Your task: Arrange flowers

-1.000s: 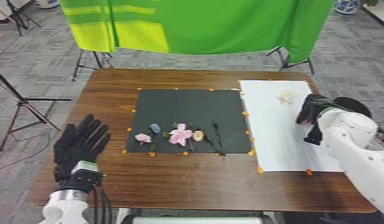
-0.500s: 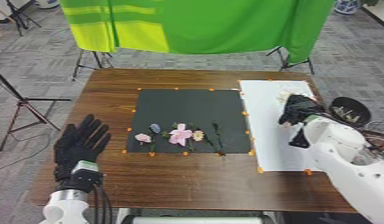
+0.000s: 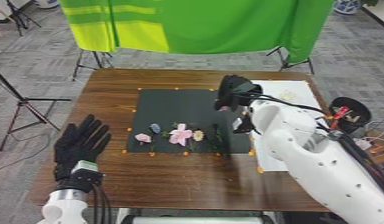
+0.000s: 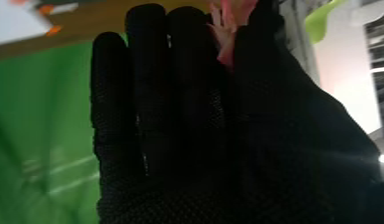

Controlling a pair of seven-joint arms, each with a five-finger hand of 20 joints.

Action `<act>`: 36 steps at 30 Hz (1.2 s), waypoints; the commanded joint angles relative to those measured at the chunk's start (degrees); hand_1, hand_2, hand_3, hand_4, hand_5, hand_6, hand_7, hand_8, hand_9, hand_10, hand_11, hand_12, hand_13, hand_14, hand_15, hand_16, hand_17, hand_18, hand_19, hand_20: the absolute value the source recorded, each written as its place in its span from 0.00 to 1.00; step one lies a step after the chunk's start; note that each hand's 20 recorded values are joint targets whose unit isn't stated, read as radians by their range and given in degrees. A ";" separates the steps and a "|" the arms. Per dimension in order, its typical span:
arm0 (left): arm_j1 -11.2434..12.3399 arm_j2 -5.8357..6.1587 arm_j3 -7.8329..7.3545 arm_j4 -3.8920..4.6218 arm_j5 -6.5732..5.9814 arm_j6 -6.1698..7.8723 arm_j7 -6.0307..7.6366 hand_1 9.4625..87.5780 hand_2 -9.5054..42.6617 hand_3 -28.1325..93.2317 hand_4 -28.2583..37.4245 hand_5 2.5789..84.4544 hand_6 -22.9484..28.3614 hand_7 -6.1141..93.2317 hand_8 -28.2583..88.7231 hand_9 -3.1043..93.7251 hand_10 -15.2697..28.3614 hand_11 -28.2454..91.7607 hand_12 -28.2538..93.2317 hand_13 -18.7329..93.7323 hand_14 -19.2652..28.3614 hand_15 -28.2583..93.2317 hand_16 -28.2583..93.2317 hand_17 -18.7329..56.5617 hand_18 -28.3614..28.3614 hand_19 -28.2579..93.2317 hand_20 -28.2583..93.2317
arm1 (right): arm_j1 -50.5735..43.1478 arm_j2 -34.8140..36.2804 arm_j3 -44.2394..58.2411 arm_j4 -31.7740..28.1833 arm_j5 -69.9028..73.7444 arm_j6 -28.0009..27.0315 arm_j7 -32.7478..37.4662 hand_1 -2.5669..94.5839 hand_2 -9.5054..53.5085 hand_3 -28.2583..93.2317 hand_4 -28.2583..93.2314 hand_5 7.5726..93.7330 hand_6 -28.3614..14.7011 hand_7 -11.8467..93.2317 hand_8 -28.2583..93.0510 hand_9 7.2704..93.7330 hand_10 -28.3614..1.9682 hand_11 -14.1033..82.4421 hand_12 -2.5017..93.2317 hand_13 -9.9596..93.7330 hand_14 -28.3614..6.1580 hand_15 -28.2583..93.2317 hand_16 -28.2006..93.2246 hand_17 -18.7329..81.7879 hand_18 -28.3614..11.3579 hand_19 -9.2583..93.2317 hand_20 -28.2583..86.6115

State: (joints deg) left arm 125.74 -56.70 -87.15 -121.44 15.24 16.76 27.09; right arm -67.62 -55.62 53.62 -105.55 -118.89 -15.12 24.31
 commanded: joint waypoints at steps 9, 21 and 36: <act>0.36 0.22 -0.49 -0.08 0.03 0.43 -0.95 0.24 0.47 0.81 0.00 0.50 0.65 0.20 0.17 0.40 0.72 0.47 0.33 0.40 0.76 0.59 0.17 0.16 0.78 0.55 0.31 | -1.54 -3.42 -3.31 3.66 -2.39 -2.10 0.90 0.61 0.04 0.80 0.00 0.77 0.72 0.30 0.22 0.85 0.64 0.22 0.29 0.74 0.61 0.39 0.51 0.45 0.31 0.63 0.46; 0.78 0.05 -0.87 -0.20 -0.03 0.33 -0.59 0.24 0.47 0.81 0.00 0.49 0.65 0.20 0.17 0.40 0.72 0.47 0.33 0.40 0.76 0.59 0.17 0.16 0.78 0.54 0.31 | -2.45 -3.17 -2.06 2.54 -0.37 -3.39 2.30 0.51 0.00 0.89 0.00 0.66 0.69 0.28 0.13 0.73 0.55 0.28 0.18 0.70 0.55 0.42 0.42 0.43 0.31 0.60 0.44; -0.17 -0.08 0.13 0.12 0.34 -0.29 -0.68 0.25 0.42 0.82 0.00 0.47 0.65 0.20 0.17 0.39 0.72 0.47 0.33 0.40 0.76 0.59 0.17 0.16 0.78 0.54 0.31 | -2.75 0.50 2.71 3.26 -6.79 2.82 2.35 0.40 0.00 0.89 0.00 0.48 0.60 0.26 0.13 0.53 0.46 0.25 0.17 0.60 0.47 0.43 0.40 0.40 0.25 0.60 0.43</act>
State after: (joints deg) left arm 125.99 -56.30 -87.75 -121.47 15.21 16.92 26.85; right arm -70.60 -58.89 53.23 -103.51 -118.82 -18.30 26.40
